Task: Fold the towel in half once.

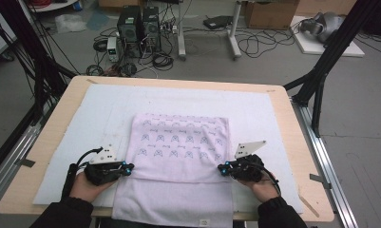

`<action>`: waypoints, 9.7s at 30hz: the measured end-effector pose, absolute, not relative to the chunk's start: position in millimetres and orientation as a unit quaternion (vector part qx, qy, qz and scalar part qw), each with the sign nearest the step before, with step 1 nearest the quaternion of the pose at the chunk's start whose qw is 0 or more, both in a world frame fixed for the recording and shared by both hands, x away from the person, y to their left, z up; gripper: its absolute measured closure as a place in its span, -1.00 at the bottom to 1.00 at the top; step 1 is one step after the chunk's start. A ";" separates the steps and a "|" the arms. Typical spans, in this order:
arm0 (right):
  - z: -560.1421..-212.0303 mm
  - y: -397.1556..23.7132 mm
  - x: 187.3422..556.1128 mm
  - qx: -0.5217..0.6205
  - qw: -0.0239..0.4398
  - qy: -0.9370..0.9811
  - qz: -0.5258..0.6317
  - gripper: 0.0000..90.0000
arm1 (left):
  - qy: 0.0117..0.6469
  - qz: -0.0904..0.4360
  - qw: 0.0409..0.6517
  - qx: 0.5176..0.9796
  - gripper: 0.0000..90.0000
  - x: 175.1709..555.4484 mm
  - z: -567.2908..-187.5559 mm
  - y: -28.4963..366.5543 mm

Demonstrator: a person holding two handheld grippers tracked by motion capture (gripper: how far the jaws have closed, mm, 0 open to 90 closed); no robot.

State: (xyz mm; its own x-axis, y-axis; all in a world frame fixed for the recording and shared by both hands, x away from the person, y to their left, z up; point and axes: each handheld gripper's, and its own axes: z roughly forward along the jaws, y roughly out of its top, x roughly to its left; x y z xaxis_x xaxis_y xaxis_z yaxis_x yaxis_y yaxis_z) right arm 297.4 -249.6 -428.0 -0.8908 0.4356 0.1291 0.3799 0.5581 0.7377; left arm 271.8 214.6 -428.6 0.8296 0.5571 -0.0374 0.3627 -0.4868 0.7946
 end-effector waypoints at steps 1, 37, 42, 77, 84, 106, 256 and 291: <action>-424.6 -250.0 296.9 0.229 0.036 0.882 0.410 0.94 | 0.266 0.115 0.432 0.854 0.96 271.0 -425.5 216.0; -438.8 -228.2 257.2 0.182 0.003 0.907 0.379 0.93 | 0.233 0.082 0.409 0.878 0.95 228.2 -441.8 209.6; -430.0 -230.0 254.3 0.176 0.007 0.903 0.392 0.96 | 0.231 0.094 0.424 0.870 0.96 222.2 -432.2 213.6; -398.1 -265.1 387.7 0.313 0.049 0.851 0.419 0.05 | 0.354 0.135 0.468 0.798 0.10 359.0 -401.9 215.8; -411.8 -257.4 393.1 0.297 0.000 0.876 0.380 0.89 | 0.337 0.083 0.451 0.822 0.93 366.2 -411.6 215.6; -422.5 -264.4 379.9 0.305 0.047 0.878 0.367 0.48 | 0.341 0.107 0.434 0.827 0.56 367.9 -421.9 215.0; -430.4 -271.9 248.0 0.230 0.019 0.881 0.414 0.79 | 0.276 0.096 0.417 0.861 0.56 229.9 -436.7 213.5; -431.9 -267.2 248.4 0.229 0.013 0.874 0.429 0.52 | 0.283 0.108 0.445 0.843 0.48 216.1 -433.8 226.8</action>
State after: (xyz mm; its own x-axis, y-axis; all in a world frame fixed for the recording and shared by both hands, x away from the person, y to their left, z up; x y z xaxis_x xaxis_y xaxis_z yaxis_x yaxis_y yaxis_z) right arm 248.4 -267.2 -431.9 -0.8945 0.4118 0.1738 0.3893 0.5266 0.7557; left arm 216.1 226.8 -433.8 0.8166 0.5731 -0.0686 0.3803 -0.4449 0.8108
